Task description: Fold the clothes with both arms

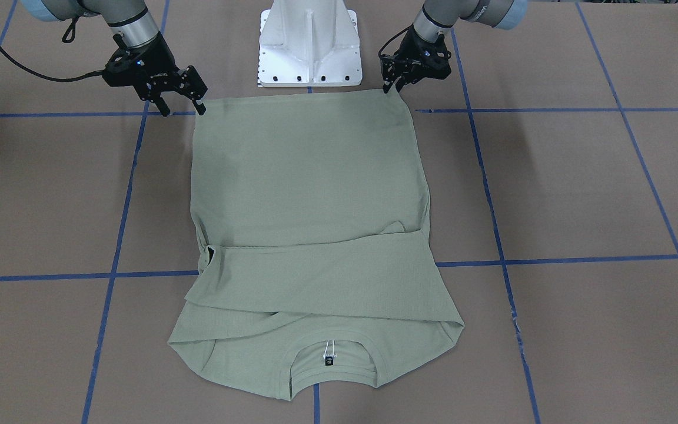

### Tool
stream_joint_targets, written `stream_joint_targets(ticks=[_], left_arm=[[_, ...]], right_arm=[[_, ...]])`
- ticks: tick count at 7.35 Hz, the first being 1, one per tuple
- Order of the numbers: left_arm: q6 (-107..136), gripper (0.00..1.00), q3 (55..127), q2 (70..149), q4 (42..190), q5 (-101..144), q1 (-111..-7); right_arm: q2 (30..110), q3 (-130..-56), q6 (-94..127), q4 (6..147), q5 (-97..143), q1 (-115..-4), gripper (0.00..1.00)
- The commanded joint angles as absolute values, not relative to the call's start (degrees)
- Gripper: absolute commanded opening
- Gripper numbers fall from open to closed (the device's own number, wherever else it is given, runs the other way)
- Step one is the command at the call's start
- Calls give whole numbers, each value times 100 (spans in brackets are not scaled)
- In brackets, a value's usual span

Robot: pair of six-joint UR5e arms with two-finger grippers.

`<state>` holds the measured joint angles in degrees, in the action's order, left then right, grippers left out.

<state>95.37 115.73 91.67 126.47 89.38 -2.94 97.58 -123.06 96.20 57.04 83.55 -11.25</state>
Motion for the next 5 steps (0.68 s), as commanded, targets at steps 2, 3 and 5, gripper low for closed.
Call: stream_joint_targets(ticks=[2, 3, 5], left_arm=[[9536, 0, 11812, 9193, 12647, 8956, -430], [9527, 0, 11830, 9193, 12647, 8956, -448], [9536, 0, 11839, 9272, 12647, 8965, -448]], right_arm=[[9782, -12462, 10286, 6001, 8481, -1099, 99], [9774, -12524, 11327, 6403, 8490, -829, 98], [9774, -12542, 12197, 6616, 7976, -267, 99]])
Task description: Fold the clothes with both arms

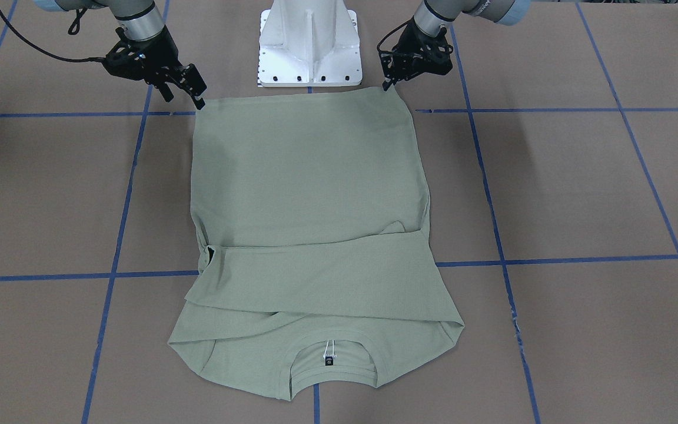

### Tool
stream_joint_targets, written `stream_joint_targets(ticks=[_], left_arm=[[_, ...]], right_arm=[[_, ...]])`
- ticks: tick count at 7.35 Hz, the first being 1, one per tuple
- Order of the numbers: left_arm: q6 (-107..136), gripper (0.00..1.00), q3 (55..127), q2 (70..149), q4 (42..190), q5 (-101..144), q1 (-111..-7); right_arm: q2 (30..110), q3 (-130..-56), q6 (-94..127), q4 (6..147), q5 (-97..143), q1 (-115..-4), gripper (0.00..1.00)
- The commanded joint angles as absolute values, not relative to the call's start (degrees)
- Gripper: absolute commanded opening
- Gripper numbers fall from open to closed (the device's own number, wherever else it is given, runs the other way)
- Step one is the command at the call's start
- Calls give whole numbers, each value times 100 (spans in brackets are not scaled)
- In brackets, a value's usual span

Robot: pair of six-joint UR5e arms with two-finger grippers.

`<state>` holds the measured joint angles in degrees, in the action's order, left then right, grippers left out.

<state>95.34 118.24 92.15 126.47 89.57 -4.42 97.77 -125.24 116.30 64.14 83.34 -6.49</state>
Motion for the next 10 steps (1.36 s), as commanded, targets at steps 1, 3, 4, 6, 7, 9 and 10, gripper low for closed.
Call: stream_joint_targets(ticks=[1, 3, 4, 6, 7, 9, 10], left_arm=[[9536, 0, 11839, 9290, 12647, 8974, -448], [9536, 0, 11830, 9334, 12656, 8991, -448], [9545, 0, 11839, 9377, 12656, 8991, -448], [9545, 0, 11830, 9396, 12656, 8991, -448], [9536, 0, 11839, 9396, 12656, 8991, -457], [9545, 0, 11839, 9378, 12656, 8991, -466], [9536, 0, 11839, 9378, 12656, 8991, -475]], right_arm=[[9756, -12551, 12512, 6749, 7624, 15, 99], [9704, -12542, 12586, 7038, 7331, 263, 99], [9686, -12533, 12586, 7101, 7200, 298, 95], [9459, -12358, 12586, 7110, 7084, 360, 79], [9405, -12314, 12586, 7119, 7084, 395, 78], [9413, -12278, 12577, 7206, 7075, 422, 77], [9396, -12287, 12577, 7268, 7075, 422, 72]])
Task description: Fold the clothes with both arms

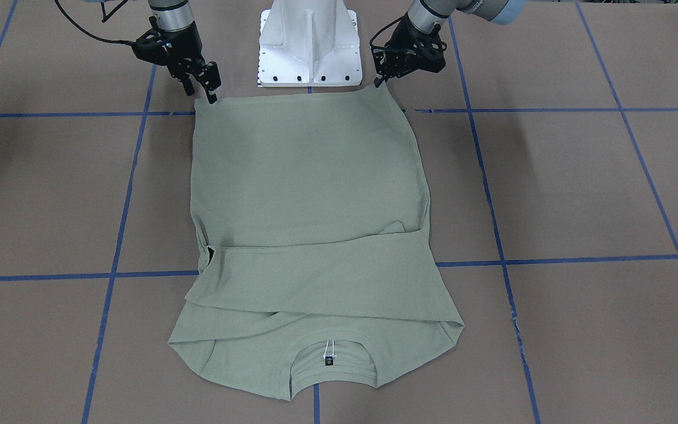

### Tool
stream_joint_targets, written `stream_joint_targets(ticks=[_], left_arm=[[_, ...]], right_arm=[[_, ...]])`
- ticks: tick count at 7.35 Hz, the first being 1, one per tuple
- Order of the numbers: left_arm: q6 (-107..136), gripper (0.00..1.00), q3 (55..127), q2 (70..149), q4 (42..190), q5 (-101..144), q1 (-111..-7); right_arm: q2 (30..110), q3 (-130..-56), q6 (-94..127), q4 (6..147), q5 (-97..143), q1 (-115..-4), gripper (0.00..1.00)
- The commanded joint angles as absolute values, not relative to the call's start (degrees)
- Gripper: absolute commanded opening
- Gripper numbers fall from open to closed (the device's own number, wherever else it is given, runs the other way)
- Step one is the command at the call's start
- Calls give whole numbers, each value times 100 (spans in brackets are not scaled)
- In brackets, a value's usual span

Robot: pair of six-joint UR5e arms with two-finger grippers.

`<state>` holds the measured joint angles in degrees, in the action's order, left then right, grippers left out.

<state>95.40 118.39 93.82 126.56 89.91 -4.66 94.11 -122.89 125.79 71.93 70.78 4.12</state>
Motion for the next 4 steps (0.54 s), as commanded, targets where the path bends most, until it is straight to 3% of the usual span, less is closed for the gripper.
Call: stream_joint_targets(ticks=[1, 4], left_arm=[[9536, 0, 11839, 9378, 12656, 8983, -475], [9545, 0, 11874, 9387, 12656, 8982, -483]], right_arm=[[9387, -12278, 12577, 7329, 7075, 431, 70], [9316, -12156, 12568, 7330, 7075, 431, 57]])
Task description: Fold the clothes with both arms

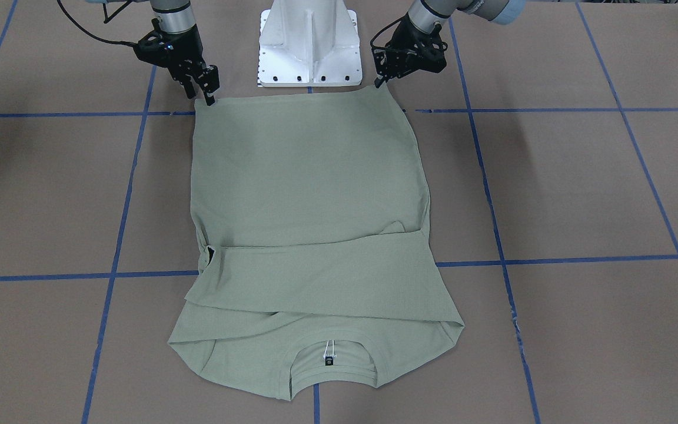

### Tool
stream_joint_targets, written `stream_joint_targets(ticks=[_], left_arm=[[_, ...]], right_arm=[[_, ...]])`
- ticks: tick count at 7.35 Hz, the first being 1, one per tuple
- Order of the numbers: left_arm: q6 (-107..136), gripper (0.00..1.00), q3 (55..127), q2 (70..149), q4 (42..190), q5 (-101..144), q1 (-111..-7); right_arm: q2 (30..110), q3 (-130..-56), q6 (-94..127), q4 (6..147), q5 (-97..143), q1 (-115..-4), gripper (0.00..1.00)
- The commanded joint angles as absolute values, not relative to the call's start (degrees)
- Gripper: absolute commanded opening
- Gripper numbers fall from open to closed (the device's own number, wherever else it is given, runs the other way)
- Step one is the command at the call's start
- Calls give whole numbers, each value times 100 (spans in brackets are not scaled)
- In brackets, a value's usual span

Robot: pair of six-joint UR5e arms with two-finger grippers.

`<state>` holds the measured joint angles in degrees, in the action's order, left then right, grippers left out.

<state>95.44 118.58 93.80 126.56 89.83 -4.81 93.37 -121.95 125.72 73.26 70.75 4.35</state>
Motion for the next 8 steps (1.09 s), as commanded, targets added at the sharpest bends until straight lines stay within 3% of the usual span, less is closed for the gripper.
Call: stream_joint_targets(ticks=[1, 2, 4, 6, 8], left_arm=[[9545, 0, 11874, 9369, 12656, 8982, -483], [9545, 0, 11883, 9369, 12656, 8982, -483], [9545, 0, 11883, 9387, 12656, 8974, -483], [9528, 0, 12083, 9361, 12621, 9000, -518], [9396, 0, 13431, 9439, 10725, 10126, -1060]], right_arm=[[9255, -12181, 12577, 7330, 7084, 422, 25], [9107, -12190, 12577, 7339, 7075, 378, 0], [9106, -12225, 12568, 7452, 7084, 265, 0], [9123, -13037, 12498, 8676, 7258, 1, 0], [9123, -14390, 12481, 10031, 7706, -105, 0]])
